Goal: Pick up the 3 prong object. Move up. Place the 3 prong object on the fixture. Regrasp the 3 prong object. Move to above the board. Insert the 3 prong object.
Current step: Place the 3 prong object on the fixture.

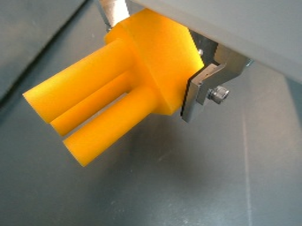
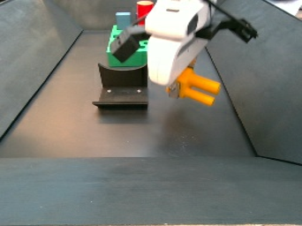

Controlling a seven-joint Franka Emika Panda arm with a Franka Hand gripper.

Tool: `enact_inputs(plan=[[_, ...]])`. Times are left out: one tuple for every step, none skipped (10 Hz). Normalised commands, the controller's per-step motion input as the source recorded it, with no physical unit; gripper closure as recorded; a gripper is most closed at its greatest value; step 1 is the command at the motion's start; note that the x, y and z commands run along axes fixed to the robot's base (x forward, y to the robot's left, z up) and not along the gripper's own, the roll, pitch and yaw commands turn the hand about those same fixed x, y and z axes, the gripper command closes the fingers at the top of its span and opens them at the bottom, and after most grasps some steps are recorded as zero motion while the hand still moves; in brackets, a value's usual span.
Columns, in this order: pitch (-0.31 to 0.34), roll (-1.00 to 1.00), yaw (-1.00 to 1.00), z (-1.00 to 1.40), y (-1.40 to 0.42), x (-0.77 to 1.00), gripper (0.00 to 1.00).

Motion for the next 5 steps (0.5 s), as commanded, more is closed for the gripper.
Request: enact_inputs(plan=[[0.0, 0.0, 0.0, 1.0, 0.0, 0.0, 1.0], [-0.002, -0.01, -0.01, 1.0, 0.0, 0.0, 1.0], [0.001, -0.03, -0.01, 1.0, 0.0, -0.01, 1.0], [0.005, -0.07, 0.0, 1.0, 0.0, -0.02, 1.0], [0.006, -0.09, -0.01, 1.0, 0.0, -0.02, 1.0]])
